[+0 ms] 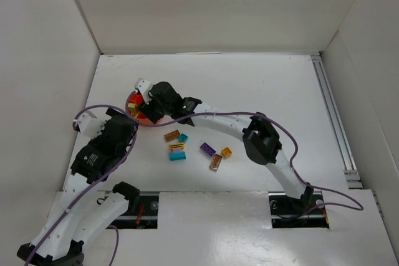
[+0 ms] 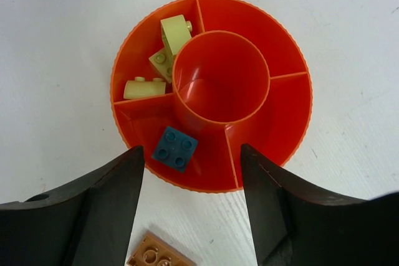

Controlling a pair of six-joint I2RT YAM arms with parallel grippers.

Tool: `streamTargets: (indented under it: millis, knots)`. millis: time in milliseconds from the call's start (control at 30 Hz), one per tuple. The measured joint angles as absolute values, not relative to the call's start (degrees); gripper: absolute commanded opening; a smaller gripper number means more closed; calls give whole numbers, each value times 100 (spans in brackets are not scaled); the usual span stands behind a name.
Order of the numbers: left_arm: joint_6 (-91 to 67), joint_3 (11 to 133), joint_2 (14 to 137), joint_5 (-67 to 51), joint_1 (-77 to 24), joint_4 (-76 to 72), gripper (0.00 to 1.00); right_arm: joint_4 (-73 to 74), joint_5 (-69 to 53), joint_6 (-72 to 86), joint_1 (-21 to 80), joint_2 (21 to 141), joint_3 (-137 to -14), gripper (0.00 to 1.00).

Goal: Sort the legos into containers by color

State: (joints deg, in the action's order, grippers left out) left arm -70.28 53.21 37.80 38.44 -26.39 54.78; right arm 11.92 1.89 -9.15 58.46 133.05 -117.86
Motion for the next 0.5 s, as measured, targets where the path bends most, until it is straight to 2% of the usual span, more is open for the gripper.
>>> streamTargets:
  millis: [233,500]
  knots:
    - [-6493,5341,3767,3551,-2633,5221,100,1192,281,-725,5699,12304,-10720,71]
    - [-4958,4748,4296,1629,-2694,3592,100,854,729,-530,5048,9633,-8403,72]
